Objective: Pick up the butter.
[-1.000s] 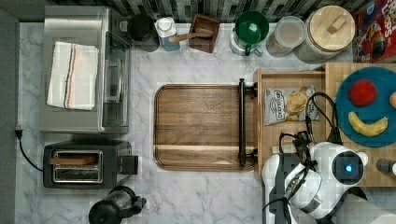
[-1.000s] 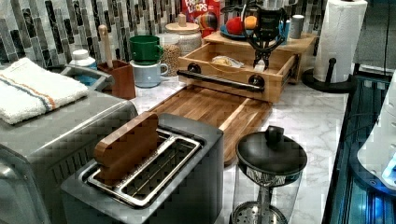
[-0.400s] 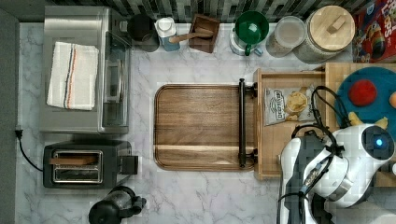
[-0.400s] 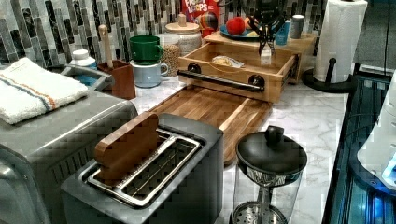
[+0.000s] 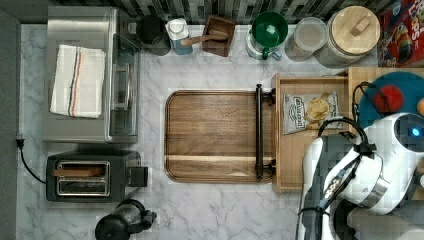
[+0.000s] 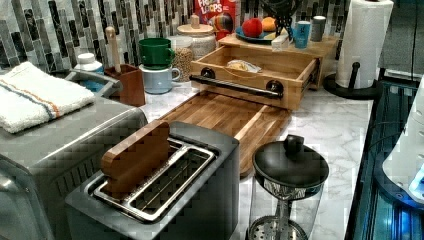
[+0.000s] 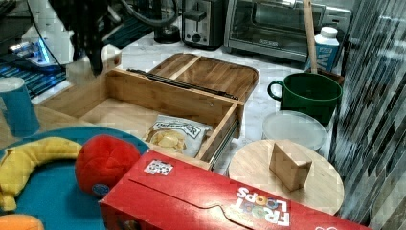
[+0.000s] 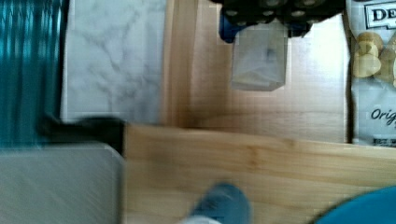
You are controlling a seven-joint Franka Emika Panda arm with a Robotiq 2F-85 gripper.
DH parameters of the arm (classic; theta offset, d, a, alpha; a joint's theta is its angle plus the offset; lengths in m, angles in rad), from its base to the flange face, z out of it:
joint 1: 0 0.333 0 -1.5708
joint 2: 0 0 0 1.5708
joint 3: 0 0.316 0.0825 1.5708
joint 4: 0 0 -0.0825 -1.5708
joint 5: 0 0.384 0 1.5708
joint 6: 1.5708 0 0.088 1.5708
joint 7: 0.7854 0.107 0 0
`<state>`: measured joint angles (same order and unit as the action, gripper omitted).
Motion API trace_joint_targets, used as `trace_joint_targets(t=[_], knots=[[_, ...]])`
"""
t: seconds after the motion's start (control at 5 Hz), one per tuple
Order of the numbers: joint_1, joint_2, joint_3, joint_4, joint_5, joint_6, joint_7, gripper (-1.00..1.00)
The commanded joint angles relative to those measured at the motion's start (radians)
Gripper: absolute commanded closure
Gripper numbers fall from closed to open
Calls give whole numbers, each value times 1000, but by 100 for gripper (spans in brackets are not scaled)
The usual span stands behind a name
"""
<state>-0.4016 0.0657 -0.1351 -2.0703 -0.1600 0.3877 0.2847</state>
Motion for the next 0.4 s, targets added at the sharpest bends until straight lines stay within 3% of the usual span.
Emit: trace_joint_targets(t=[0.2, 0.4], knots=[[166, -118, 205, 174, 37, -127, 400, 100], [161, -125, 244, 221, 95, -174, 431, 100]])
